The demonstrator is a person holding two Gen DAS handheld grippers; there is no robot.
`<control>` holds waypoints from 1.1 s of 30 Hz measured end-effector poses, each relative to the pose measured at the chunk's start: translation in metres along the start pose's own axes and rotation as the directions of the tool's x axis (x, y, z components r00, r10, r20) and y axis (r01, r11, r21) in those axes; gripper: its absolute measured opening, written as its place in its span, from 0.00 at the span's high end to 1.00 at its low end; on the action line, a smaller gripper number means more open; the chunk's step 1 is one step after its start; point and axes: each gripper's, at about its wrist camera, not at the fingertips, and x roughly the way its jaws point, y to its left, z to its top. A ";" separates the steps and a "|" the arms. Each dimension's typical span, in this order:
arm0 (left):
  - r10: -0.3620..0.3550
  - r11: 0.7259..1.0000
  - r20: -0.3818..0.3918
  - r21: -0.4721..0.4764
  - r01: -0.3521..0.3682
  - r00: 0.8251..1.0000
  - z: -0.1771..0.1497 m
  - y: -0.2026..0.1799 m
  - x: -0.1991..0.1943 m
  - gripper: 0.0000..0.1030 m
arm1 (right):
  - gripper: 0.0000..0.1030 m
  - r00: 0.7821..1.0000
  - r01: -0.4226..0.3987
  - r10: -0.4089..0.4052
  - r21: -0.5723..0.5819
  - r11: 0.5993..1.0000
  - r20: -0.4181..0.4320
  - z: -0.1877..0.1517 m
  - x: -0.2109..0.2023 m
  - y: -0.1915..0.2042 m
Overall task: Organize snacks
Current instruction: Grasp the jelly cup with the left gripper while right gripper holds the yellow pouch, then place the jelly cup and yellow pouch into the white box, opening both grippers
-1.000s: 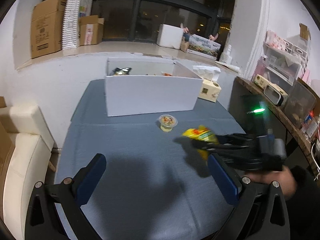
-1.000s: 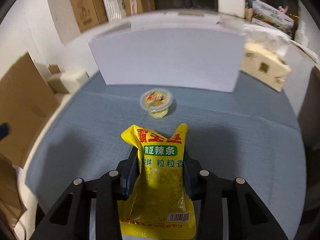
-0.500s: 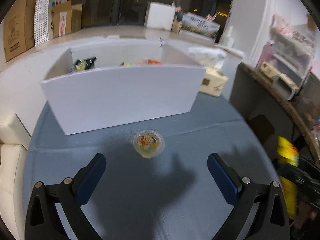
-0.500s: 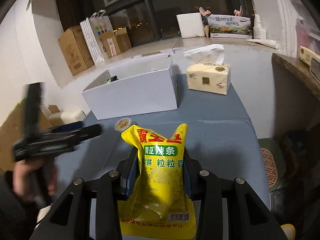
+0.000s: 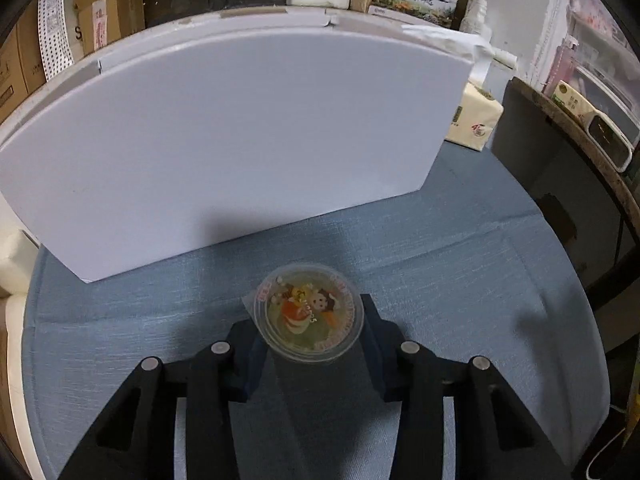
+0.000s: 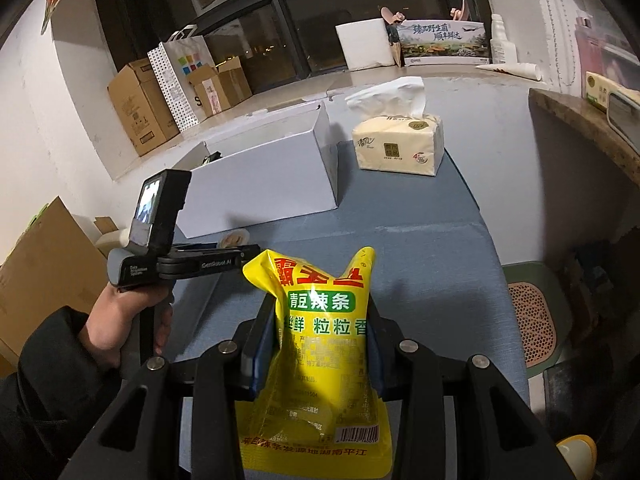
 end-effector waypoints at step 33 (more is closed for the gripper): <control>-0.081 0.997 0.402 0.024 0.078 0.912 0.037 0.033 -0.194 0.56 | 0.59 0.991 -0.100 0.115 -0.209 0.973 0.061 0.118 0.039 0.091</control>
